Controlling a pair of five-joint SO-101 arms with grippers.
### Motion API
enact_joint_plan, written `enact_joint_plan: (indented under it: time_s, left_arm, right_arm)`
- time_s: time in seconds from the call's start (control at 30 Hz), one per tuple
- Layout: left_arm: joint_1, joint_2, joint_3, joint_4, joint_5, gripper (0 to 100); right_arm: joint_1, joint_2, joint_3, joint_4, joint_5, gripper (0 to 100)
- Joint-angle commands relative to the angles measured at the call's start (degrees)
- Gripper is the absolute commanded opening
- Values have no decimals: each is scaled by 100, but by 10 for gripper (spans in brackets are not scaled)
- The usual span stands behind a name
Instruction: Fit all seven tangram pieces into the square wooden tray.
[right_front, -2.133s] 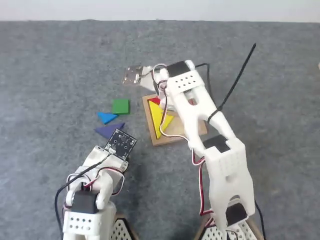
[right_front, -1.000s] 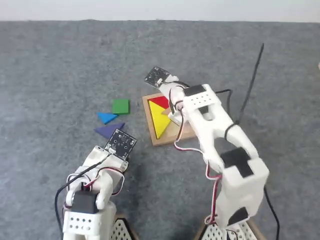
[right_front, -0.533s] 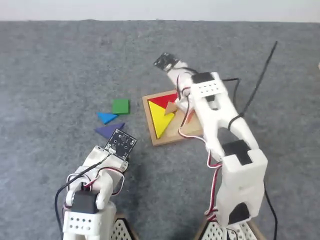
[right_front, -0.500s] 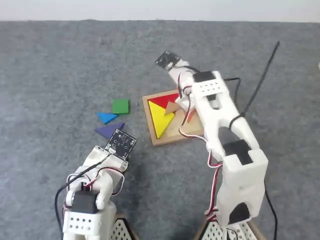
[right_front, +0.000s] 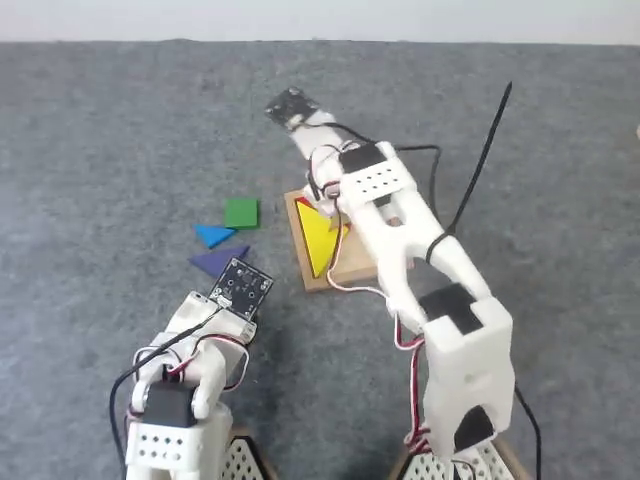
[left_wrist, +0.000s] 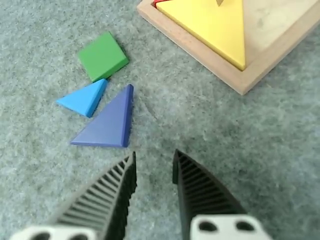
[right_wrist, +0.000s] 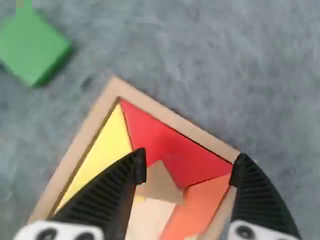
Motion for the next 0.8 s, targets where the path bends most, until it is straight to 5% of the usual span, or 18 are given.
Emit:
enact_joint_plan:
  time_s: [0.0,0.43,0.77]
  left_arm:
    - [-18,-70,-57,53,53,116]
    - [-18,-70,-57,53,53,117]
    - [-18,-70,-57,53,53,117]
  right_arm:
    - [84,136,-308,-251,-993,263]
    - [127,163,-220,646,-1011,263]
    - [145,-831,1486,-75,-686,263]
